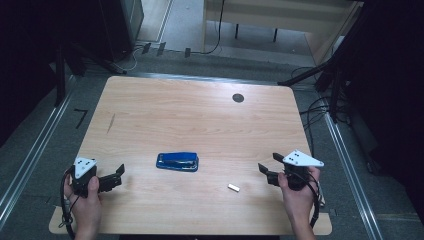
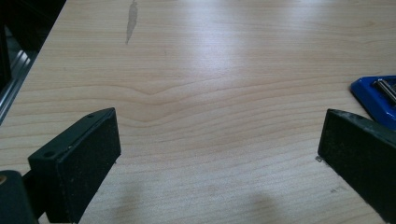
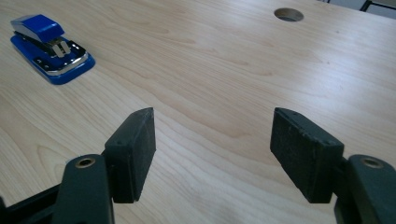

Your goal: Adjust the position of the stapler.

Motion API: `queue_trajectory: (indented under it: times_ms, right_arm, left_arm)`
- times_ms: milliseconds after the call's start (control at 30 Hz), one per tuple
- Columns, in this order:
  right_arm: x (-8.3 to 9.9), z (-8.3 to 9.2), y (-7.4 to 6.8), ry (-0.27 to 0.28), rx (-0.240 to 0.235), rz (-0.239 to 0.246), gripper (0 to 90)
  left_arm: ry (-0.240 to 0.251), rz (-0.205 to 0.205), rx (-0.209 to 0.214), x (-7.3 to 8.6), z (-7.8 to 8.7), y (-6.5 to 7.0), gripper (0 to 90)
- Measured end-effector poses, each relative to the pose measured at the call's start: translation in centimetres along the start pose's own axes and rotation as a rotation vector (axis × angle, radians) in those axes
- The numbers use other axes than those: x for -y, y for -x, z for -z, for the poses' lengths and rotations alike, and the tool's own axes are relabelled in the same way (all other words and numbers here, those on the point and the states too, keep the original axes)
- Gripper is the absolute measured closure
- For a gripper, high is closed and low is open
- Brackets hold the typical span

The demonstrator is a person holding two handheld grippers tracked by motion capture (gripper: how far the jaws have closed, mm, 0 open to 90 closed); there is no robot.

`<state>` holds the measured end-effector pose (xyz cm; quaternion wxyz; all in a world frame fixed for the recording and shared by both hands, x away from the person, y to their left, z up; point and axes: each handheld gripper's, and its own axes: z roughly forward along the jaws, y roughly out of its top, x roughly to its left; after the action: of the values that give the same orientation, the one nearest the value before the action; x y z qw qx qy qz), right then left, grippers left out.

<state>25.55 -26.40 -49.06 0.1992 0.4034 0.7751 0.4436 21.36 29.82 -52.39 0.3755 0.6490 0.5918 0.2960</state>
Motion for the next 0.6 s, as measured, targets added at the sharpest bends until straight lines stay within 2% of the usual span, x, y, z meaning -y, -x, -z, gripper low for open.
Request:
queue_trajectory:
  times_ms: [400,600]
  right_arm:
    - [-2.4,-2.1,-1.0,-0.018,-0.055,0.059,32.2]
    - [-3.2,-3.0,-1.4,-0.025,-0.08,0.067,32.2]
  left_arm:
    - [-0.002,-0.005,0.001,0.0,-0.1,0.0,0.0]
    - [-0.004,-0.007,-0.001,0.0,-0.1,0.0,0.0]
